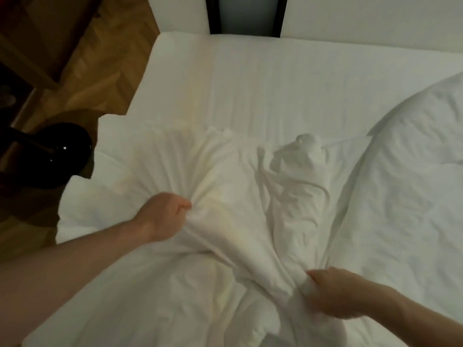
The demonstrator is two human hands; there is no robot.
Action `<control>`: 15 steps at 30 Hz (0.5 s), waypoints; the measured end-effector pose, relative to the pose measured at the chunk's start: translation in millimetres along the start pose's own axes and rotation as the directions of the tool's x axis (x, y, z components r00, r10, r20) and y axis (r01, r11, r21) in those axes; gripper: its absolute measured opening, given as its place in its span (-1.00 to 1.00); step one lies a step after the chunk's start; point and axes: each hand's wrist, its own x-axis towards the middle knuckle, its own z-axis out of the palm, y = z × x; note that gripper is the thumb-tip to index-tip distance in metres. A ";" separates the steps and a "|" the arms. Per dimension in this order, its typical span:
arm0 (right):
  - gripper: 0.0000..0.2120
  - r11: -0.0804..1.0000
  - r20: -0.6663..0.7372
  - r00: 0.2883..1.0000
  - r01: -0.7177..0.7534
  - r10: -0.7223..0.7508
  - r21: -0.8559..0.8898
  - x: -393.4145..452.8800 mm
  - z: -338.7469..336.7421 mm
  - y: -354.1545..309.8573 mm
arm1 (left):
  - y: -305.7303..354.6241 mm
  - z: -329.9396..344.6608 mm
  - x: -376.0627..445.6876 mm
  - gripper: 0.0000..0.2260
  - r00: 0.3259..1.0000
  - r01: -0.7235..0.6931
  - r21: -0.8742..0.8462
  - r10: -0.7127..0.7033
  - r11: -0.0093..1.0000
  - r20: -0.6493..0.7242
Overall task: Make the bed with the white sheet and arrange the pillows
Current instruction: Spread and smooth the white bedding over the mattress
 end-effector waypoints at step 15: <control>-0.13 0.940 -0.523 0.826 -0.028 0.213 0.339 132.7 -73.5 -22.0 | -31.9 50.5 89.0 0.15 0.805 0.551 0.068 -0.551 0.832 0.220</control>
